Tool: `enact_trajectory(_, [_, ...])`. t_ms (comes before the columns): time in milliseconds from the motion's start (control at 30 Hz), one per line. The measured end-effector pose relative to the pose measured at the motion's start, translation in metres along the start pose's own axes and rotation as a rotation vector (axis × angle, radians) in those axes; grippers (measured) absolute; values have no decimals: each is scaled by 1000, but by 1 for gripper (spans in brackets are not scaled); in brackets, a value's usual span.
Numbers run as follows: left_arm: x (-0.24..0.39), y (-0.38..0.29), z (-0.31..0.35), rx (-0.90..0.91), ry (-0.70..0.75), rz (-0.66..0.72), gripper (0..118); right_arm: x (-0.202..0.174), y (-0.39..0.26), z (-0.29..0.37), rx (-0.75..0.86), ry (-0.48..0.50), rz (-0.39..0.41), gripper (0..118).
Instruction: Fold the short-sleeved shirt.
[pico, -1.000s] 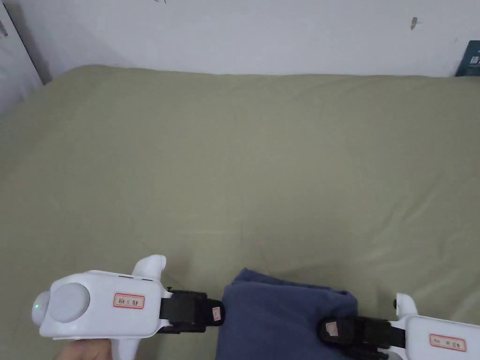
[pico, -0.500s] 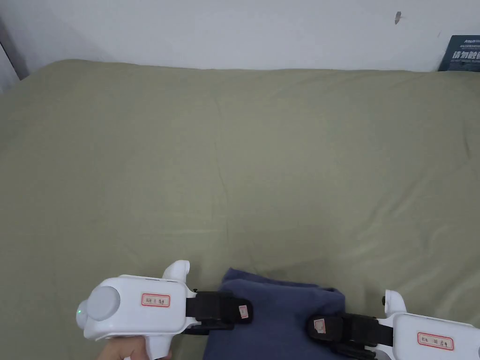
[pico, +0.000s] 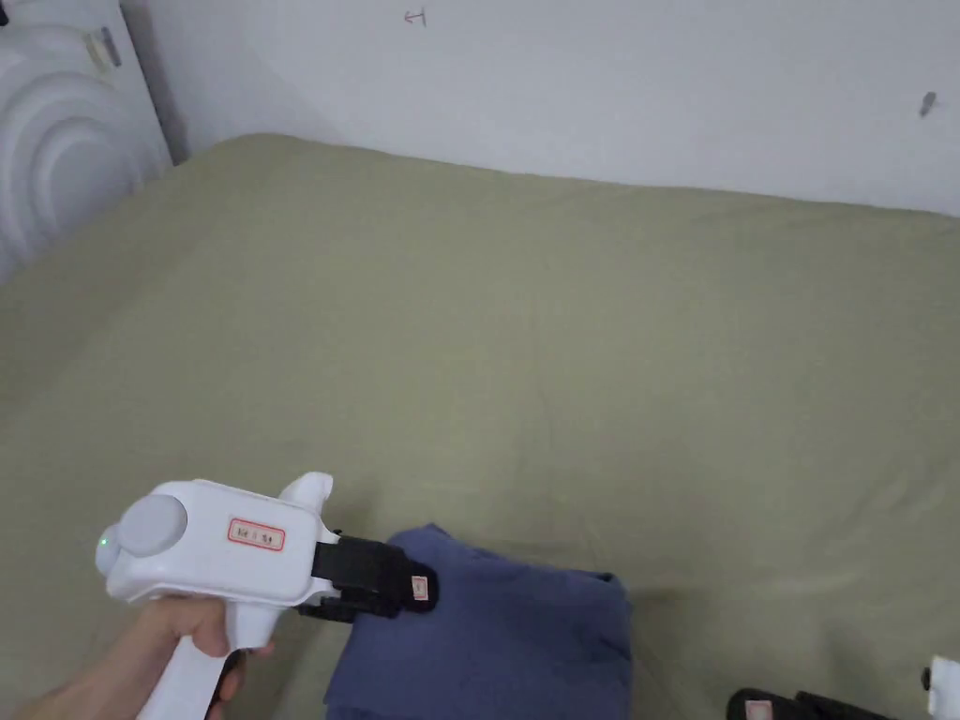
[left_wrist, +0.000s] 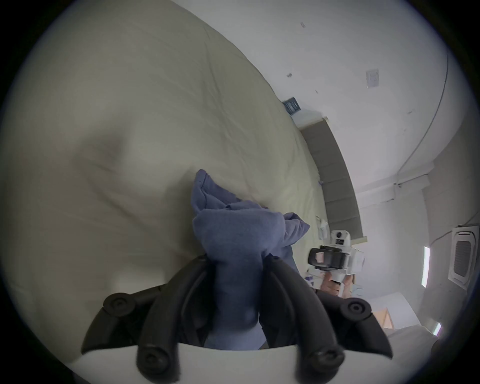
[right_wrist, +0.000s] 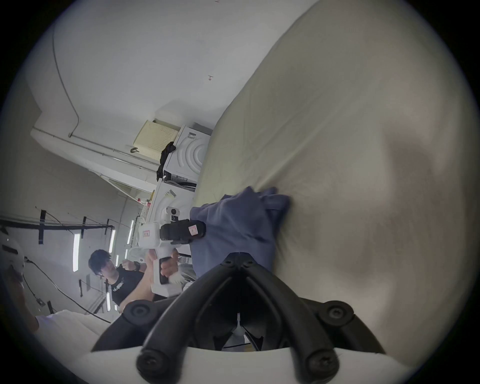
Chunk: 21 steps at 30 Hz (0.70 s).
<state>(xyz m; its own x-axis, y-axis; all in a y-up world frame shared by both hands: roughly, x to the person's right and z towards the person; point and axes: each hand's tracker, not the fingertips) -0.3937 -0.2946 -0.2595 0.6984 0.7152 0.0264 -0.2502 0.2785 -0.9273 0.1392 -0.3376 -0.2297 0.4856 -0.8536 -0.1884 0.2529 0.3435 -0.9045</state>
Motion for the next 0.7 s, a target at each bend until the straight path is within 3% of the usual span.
enact_trajectory(267, [-107, 94, 131, 35, 277, 20, 27, -18, 12, -10, 36, -72, 55, 2])
enact_trajectory(533, [-141, 149, 145, -46, 340, -23, 27, -20, 25, -20, 47, -126, 52, 2])
enact_trajectory(567, [-140, 150, 145, -45, 337, -37, 32, -19, 26, -20, 46, -126, 50, 2])
enact_trajectory(600, [-136, 149, 145, -36, 382, -55, 54, -19, 27, -21, 46, -127, 50, 2])
enact_trajectory(633, [-135, 147, 148, -18, 405, -69, 87, -19, 28, -21, 44, -132, 53, 2])
enact_trajectory(667, [-131, 144, 152, -4, 417, -70, 87, -20, 30, -21, 43, -134, 60, 2])
enact_trajectory(700, [-127, 142, 158, 11, 421, -59, 97, -22, 31, -20, 45, -133, 64, 2])
